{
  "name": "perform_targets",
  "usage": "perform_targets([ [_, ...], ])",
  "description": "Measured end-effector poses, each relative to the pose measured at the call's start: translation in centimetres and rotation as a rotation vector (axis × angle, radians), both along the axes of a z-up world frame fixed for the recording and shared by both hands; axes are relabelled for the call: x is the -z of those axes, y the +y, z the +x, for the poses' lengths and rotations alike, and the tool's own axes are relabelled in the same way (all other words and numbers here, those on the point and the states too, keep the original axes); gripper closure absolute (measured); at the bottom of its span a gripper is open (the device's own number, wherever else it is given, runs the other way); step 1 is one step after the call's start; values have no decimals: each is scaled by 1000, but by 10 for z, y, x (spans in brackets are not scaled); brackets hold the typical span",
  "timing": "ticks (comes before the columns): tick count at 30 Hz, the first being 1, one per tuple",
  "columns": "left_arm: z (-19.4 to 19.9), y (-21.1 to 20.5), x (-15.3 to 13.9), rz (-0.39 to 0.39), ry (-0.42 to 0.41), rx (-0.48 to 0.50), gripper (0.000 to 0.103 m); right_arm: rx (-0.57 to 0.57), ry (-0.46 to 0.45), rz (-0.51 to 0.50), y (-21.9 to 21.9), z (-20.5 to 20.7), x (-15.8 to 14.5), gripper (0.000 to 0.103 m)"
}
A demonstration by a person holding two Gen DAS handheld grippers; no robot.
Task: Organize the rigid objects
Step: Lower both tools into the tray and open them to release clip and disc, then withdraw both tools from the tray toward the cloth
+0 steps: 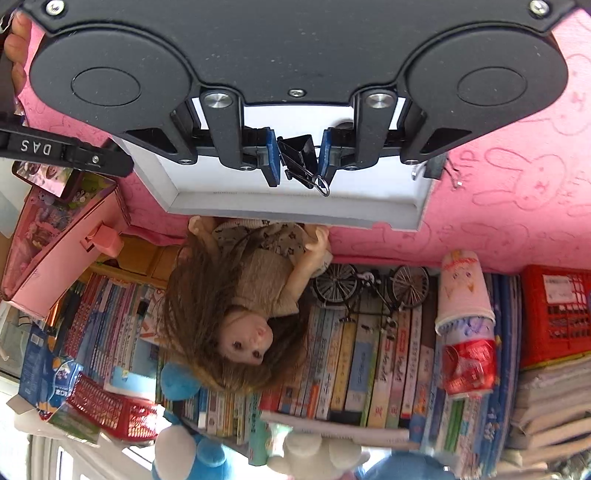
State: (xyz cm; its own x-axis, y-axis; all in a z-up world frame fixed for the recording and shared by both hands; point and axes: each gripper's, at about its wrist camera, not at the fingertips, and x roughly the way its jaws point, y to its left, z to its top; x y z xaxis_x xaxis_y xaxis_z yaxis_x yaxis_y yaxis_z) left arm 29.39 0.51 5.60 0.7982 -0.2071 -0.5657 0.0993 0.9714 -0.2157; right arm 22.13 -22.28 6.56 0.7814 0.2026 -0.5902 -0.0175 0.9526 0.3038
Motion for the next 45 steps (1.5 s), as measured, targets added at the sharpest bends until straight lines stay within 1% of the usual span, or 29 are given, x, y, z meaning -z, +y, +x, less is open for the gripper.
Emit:
perform_targets([
  [5, 22, -12, 17, 27, 46, 1, 83, 1, 51, 6, 3, 25, 16, 65],
  [11, 38, -22, 34, 81, 70, -5, 83, -26, 55, -68, 18, 46, 30, 65],
  [13, 42, -24, 38, 88, 80, -6, 83, -30, 63, -91, 23, 51, 34, 65],
  [18, 45, -25, 41, 101, 101, 6, 84, -28, 99, -150, 33, 57, 42, 65],
  [20, 48, -26, 43, 102, 129, 8, 85, -31, 101, -166, 36, 57, 42, 65],
  [22, 49, -26, 44, 106, 140, 5, 85, -32, 111, -187, 38, 58, 43, 65],
  [32, 49, -26, 45, 107, 141, 11, 85, -31, 116, -189, 38, 59, 44, 63],
  [33, 49, -27, 45, 108, 141, 11, 85, -30, 113, -186, 38, 59, 43, 60],
  [34, 49, -27, 45, 107, 141, 11, 85, -26, 110, -183, 37, 58, 43, 52],
  [35, 49, -27, 45, 106, 142, 10, 82, -22, 106, -177, 36, 58, 42, 47],
  [36, 49, -26, 45, 104, 145, 10, 79, -22, 97, -167, 35, 56, 41, 43],
  [37, 48, -26, 44, 99, 145, 12, 69, -16, 82, -160, 33, 54, 39, 38],
  [38, 46, -25, 43, 93, 140, 12, 62, -9, 70, -159, 32, 52, 38, 37],
  [40, 42, -22, 39, 81, 115, 6, 59, -2, 54, -152, 30, 47, 35, 31],
  [43, 33, -18, 32, 67, 95, 6, 53, -2, 27, -130, 27, 37, 28, 27],
  [45, 25, -16, 27, 70, 86, 10, 50, -15, 5, -134, 28, 28, 22, 25],
])
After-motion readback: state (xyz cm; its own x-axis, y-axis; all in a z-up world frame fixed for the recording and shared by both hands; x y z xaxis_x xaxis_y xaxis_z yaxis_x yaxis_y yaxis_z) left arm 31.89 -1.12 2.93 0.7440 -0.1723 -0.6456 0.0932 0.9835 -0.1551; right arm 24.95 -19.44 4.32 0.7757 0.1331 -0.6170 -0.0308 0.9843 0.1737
